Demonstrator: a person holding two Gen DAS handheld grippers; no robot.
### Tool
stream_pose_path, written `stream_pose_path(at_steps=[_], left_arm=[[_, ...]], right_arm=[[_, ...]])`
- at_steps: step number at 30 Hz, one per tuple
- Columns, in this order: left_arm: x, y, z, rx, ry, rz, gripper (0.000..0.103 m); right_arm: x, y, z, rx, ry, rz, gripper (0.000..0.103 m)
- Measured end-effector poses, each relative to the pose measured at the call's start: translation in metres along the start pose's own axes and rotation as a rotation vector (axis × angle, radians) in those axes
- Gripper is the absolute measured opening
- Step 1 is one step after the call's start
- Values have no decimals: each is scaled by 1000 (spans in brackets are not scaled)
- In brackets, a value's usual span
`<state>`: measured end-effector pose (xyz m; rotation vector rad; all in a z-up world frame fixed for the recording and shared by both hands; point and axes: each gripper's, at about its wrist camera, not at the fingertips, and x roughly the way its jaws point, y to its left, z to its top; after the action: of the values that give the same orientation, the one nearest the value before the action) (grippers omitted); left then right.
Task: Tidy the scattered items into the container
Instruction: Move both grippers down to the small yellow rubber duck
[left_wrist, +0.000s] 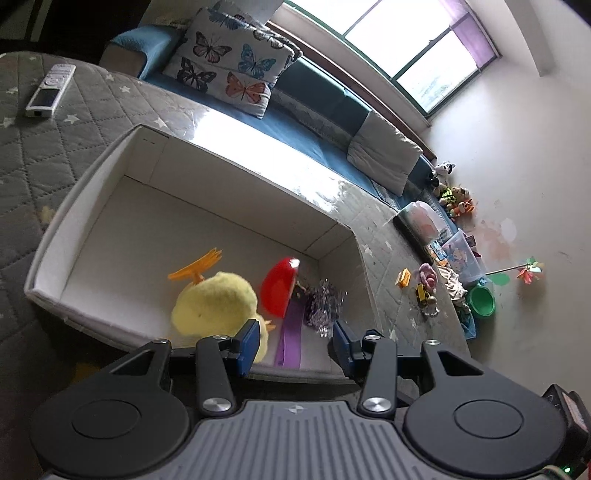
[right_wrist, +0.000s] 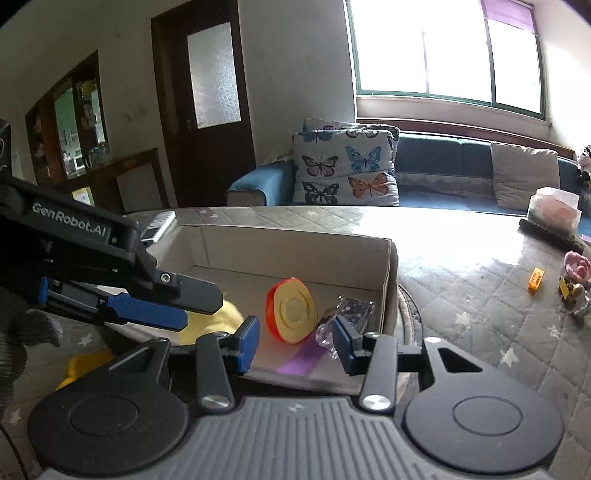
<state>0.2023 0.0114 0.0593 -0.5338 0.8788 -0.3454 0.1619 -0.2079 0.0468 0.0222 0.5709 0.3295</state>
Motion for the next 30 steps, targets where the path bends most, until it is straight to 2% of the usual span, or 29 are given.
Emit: stream_pose_path(at_steps=[2, 11, 20, 22, 26, 28, 30], left_arm=[[-7, 1, -6, 10, -10, 5, 46], [-28, 7, -31, -3, -40, 9, 46], [-36, 20, -49, -45, -44, 24, 46], [-37, 23, -52, -54, -44, 28, 46], [-33, 30, -53, -74, -40, 40, 46], [-31, 34, -53, -81, -36, 41, 46], [-29, 37, -54, -87, -34, 44, 46]], right_arm=[[-8, 1, -5, 3, -4, 8, 50], [-37, 6, -25, 37, -25, 27, 50], [-40, 15, -43, 55, 24, 74, 51], [-38, 19, -46, 53, 34, 85, 57], [-35, 29, -54, 43, 61, 114, 62], [-32, 33, -57, 33, 69, 123, 69], [-29, 38, -59, 22, 78, 131, 70]])
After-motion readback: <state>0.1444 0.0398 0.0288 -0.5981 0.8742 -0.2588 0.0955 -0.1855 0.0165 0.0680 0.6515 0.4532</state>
